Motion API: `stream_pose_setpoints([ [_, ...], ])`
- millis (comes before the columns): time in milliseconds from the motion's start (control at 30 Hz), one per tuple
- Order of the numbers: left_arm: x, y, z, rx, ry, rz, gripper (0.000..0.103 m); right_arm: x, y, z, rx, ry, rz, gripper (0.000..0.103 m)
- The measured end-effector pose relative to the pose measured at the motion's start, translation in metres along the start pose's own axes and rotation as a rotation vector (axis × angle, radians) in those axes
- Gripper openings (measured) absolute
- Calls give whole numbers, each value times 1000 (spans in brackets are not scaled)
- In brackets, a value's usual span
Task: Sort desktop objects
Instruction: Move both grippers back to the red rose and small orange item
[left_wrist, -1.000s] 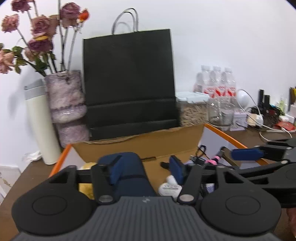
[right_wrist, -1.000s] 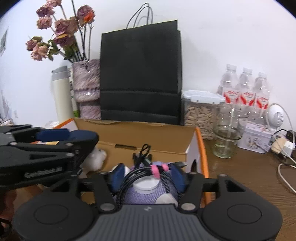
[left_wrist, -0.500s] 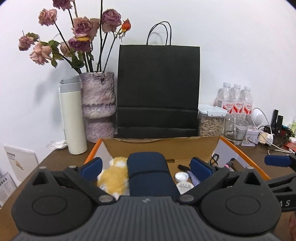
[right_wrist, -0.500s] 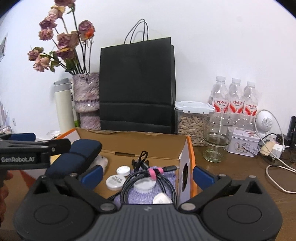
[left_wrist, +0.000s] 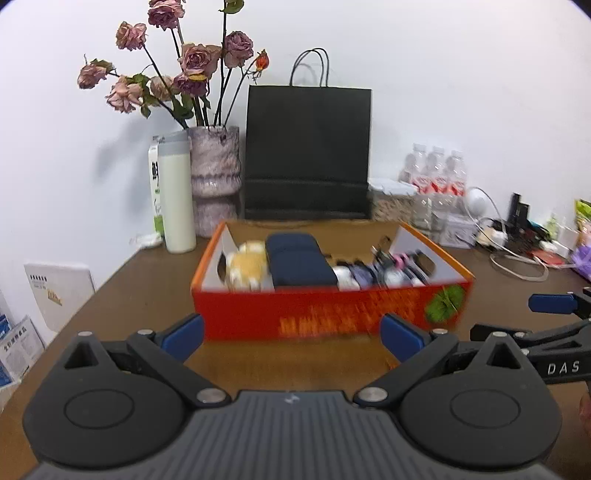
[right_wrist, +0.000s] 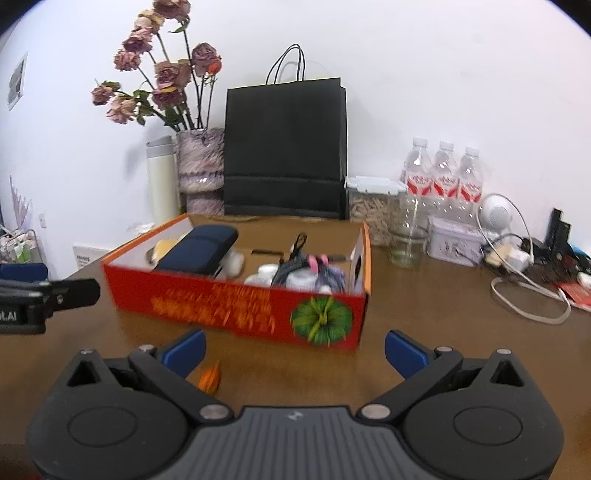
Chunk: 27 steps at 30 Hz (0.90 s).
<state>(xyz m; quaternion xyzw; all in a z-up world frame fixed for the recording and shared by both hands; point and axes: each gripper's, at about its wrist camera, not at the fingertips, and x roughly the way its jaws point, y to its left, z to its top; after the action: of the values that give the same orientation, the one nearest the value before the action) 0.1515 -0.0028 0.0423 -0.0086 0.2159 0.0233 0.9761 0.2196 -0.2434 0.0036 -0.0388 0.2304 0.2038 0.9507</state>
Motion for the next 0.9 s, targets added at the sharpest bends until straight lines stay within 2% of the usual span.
stream_pose_setpoints([
  [400,-67,-28,-71,8,82,-23,103,-72,7,-74,25,68,10,103],
  [633,-72,-42,-97,24,137,-32,103,-90,7,-102,21,90,3,103],
  [900,-67,-52,-110,45,167,-25,102,-98,5,-109,4,91,2,103],
])
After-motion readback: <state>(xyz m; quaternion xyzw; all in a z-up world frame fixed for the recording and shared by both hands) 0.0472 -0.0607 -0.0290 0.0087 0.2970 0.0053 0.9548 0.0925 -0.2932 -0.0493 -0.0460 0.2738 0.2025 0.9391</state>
